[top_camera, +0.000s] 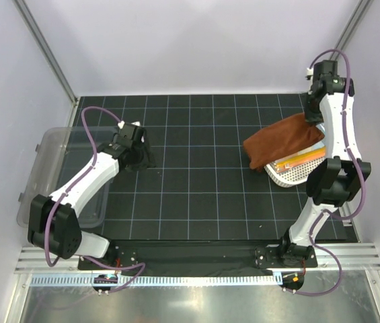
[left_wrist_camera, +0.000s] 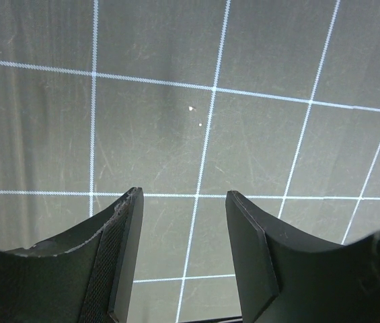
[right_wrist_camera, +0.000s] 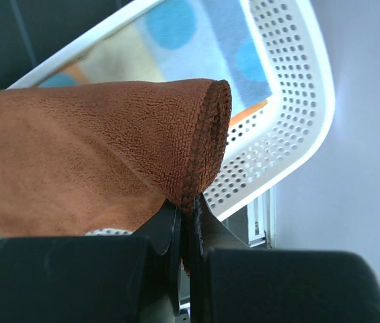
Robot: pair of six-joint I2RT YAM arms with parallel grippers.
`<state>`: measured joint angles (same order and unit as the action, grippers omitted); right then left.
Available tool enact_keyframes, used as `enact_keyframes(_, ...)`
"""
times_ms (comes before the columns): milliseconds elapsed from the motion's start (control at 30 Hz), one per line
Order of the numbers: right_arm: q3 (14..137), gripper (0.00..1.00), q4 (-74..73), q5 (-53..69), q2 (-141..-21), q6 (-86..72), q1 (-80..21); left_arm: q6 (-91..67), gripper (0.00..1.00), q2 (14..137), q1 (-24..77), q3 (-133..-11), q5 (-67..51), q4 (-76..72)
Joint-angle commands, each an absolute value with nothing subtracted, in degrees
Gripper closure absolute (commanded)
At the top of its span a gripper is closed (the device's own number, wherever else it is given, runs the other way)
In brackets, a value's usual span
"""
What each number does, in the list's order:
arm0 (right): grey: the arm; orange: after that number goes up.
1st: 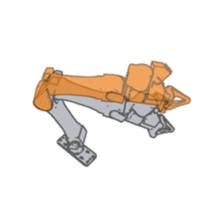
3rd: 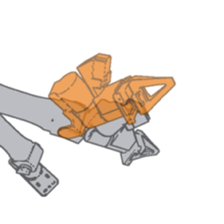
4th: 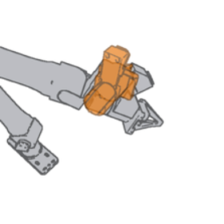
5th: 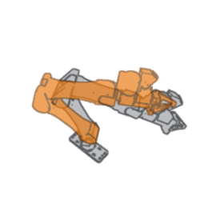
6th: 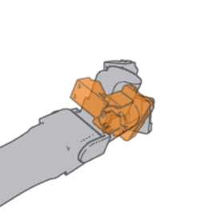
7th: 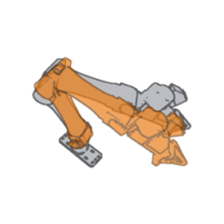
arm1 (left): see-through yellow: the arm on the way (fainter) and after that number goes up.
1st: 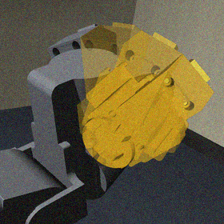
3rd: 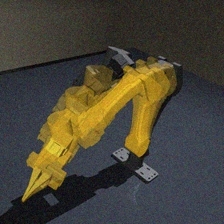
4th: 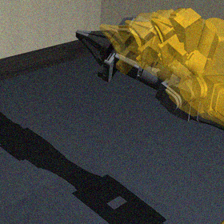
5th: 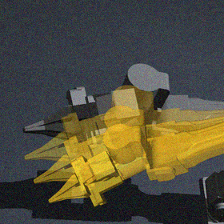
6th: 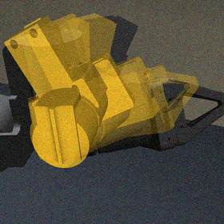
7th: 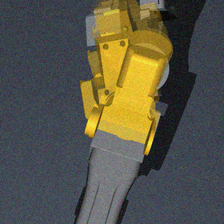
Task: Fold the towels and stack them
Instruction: Neatly place the folded towel into the bin
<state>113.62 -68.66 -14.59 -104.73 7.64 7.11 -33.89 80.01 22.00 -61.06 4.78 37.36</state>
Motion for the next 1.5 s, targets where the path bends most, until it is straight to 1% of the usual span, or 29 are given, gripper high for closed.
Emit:
enact_keyframes(0,118.03,0.99,-67.94,-14.07,-107.22,11.51,10.63,-32.61,0.44,80.42,21.62,-63.81,3.08,37.79)
enact_keyframes(133,121.10,0.99,-67.24,-10.90,-110.47,12.83,13.53,-32.34,0.44,80.86,21.53,-64.51,2.73,38.14)
enact_keyframes(400,124.54,0.99,-65.74,-12.13,-117.59,13.18,17.31,-32.08,0.43,82.09,21.36,-65.39,1.76,38.67)
enact_keyframes(533,124.11,0.97,-62.06,-10.81,-119.87,14.15,17.67,-32.17,0.43,82.79,21.45,-65.92,1.06,38.76)
enact_keyframes(667,125.07,0.99,-61.44,-13.79,-123.47,13.80,18.98,-32.78,0.43,83.14,21.45,-66.09,0.18,38.85)
enact_keyframes(900,123.92,0.99,-58.54,-14.15,-124.36,13.54,20.39,-33.13,0.42,82.79,21.44,-66.97,0.18,38.76)
enact_keyframes(1033,126.11,0.99,-58.45,-12.05,-125.94,13.10,22.15,-33.49,0.42,83.76,21.45,-67.59,-1.39,38.76)
enact_keyframes(1100,126.48,0.97,-58.10,-11.86,-127.00,13.18,22.24,-33.57,0.42,84.37,21.45,-67.85,-1.84,38.58)
enact_keyframes(1133,126.65,0.93,-57.83,-12.21,-127.52,12.66,22.24,-33.66,0.42,84.90,21.45,-68.03,-2.19,38.58)
enact_keyframes(1167,127.09,0.85,-58.09,-12.74,-128.05,12.22,22.24,-33.66,0.41,85.08,21.36,-68.11,-2.28,38.58)
enact_keyframes(1200,127.44,0.61,-58.62,-13.18,-128.49,11.87,22.15,-33.58,0.41,85.17,21.36,-68.20,-2.46,38.58)
enact_keyframes(1267,128.58,0.41,-59.41,-12.66,-128.85,8.90,22.15,-33.49,0.41,85.17,21.36,-68.73,-2.90,38.85)
enact_keyframes(1300,128.67,0.23,-59.76,-12.40,-128.15,7.48,21.89,-33.31,0.41,84.82,21.36,-69.08,-2.81,39.02)
enact_keyframes(1367,127.89,0.14,-59.94,-12.66,-124.38,3.19,20.92,-33.31,0.39,83.77,21.45,-70.83,-2.90,39.37)
enact_keyframes(1400,125.97,0.04,-59.68,-12.57,-122.45,1.86,19.00,-33.40,0.39,83.24,21.45,-71.62,-3.42,39.46)
enact_keyframes(1433,124.29,0.00,-59.16,-12.66,-120.52,0.71,17.51,-33.40,0.35,82.62,21.36,-72.50,-3.60,39.03)
enact_keyframes(1467,122.28,0.00,-57.06,-12.74,-114.93,-1.65,15.84,-33.40,0.32,81.23,21.44,-73.90,-4.39,37.63)
